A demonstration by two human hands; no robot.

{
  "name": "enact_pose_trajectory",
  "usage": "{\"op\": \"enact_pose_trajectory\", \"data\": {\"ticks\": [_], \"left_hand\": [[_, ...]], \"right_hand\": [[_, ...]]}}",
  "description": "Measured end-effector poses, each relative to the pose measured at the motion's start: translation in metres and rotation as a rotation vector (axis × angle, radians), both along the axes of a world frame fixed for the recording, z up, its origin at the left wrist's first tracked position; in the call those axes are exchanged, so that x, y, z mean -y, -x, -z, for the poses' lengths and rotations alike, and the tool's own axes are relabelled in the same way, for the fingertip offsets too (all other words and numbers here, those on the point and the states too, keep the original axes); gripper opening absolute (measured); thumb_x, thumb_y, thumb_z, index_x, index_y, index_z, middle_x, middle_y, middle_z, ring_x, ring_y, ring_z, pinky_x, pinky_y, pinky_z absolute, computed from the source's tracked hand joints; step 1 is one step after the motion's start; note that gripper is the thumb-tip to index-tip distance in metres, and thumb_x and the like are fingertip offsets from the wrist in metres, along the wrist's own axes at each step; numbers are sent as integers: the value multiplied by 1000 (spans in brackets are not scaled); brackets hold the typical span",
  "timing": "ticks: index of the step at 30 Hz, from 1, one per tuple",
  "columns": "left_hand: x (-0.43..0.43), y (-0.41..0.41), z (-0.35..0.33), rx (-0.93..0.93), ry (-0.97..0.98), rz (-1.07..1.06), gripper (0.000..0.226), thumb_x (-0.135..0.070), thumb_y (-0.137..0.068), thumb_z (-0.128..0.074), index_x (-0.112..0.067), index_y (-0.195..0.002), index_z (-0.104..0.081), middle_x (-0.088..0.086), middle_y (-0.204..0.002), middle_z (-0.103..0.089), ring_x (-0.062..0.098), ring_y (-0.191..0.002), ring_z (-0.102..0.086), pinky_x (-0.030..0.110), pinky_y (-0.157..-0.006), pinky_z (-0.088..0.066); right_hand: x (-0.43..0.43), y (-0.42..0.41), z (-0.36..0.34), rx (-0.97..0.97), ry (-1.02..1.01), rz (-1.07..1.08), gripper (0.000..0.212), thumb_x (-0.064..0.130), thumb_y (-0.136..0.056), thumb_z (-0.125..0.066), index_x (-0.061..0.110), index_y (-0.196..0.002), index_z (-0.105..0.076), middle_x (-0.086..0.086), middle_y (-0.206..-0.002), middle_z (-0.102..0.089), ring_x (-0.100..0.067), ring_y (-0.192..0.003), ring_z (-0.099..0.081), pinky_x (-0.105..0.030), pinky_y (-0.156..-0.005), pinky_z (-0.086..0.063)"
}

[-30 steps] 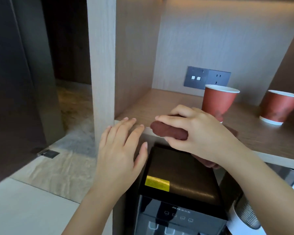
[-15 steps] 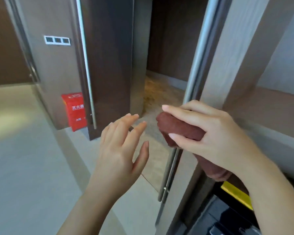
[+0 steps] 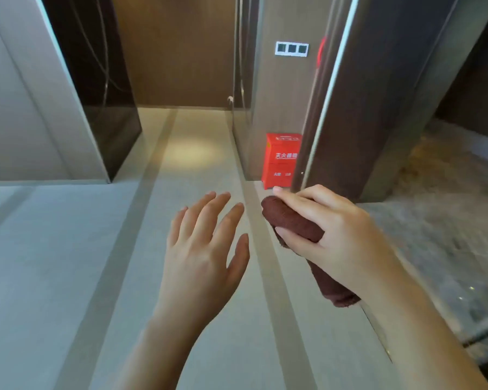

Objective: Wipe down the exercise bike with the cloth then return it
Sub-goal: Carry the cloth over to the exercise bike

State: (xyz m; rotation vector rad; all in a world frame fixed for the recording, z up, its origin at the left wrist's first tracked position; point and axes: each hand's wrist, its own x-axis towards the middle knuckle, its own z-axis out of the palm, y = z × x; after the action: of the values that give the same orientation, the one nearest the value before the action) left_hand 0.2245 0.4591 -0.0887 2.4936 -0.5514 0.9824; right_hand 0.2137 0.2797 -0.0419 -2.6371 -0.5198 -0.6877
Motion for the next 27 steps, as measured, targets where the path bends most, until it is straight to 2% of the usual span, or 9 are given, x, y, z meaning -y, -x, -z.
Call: {"op": "enact_pose_trajectory", "data": {"ticks": [5,9,12,20,27], "left_hand": [[-111,-11,15,-40,26,-229,35,-26,-87,-48,-7,-112,-62,14,-119,-60,32,-116,-52,49,-94,-41],[-184,-9,26,-82,15,-365,36,-27,-87,-46,-7,-112,-62,14,-119,-60,31,-116,-52,47,-96,-38],[-236,-5,35,-99,17,-483,35,-27,-85,-48,-7,-110,-64,13,-117,-61,32,-115,-53,47,-95,-39],[-366,-19,58,-167,61,-719,38,-28,-85,-45,-7,-110,-63,13,-118,-61,32,-116,-53,52,-94,-42],[-491,-96,56,-178,4,-849,38,-30,-86,-45,-8,-112,-62,13,-119,-61,32,-116,-53,51,-97,-39]], "right_hand": [[-117,-45,19,-7,1,-211,47,38,-83,-59,27,-128,-52,3,-101,-61,-21,-87,-59,-35,-71,-53],[-199,-71,36,-18,29,-330,47,37,-83,-62,24,-128,-53,1,-98,-62,-21,-81,-59,-28,-66,-48],[-256,-88,47,-36,20,-427,47,37,-84,-61,25,-128,-52,2,-96,-62,-21,-79,-58,-28,-65,-50],[-413,-147,74,-107,-37,-673,50,46,-83,-51,28,-129,-50,5,-98,-61,-18,-82,-58,-23,-69,-49],[-552,-231,85,-159,-122,-823,51,48,-85,-51,28,-132,-46,1,-101,-62,-20,-86,-59,-32,-73,-54]]}}
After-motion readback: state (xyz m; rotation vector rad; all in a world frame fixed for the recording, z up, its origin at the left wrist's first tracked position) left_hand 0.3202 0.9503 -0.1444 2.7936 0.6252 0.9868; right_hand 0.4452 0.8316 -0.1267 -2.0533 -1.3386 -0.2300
